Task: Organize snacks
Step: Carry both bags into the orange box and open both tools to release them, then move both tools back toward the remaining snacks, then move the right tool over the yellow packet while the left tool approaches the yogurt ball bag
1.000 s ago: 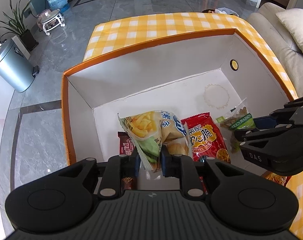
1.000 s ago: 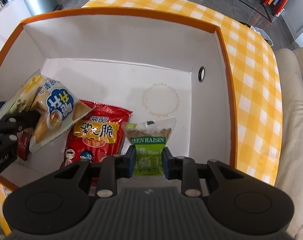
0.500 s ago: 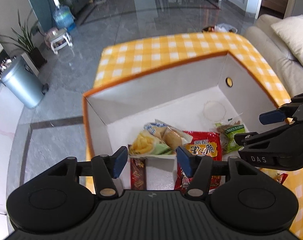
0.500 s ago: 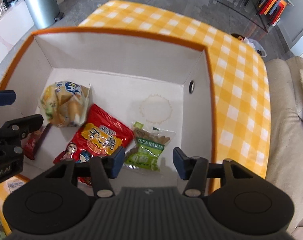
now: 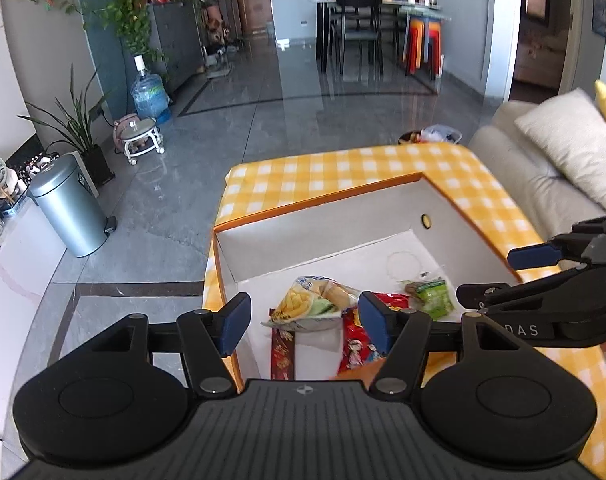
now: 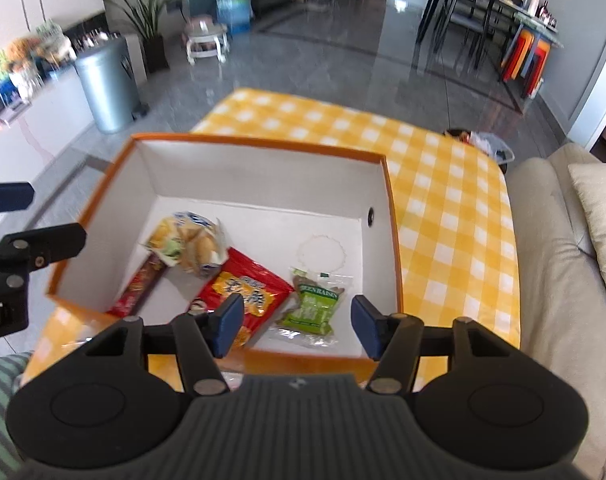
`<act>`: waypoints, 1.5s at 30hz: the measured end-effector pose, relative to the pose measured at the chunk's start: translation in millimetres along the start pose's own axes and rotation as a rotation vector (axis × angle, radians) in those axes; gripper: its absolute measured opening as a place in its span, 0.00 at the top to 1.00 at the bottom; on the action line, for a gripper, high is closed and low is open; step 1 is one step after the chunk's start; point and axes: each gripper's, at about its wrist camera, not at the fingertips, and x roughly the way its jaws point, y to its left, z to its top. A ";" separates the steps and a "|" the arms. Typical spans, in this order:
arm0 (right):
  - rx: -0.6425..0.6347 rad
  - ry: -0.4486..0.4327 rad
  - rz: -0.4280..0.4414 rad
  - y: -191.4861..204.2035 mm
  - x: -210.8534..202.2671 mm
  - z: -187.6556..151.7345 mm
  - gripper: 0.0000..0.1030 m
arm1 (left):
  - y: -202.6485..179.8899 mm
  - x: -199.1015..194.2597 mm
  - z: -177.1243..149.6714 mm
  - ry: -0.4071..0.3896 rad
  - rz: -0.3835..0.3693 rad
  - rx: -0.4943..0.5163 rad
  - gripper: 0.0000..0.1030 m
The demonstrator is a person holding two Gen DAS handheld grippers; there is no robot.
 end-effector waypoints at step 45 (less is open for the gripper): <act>0.271 0.217 -0.006 0.5 -16.4 -254.1 0.36 | 9.2 16.3 -174.4 0.341 -0.076 -0.236 0.29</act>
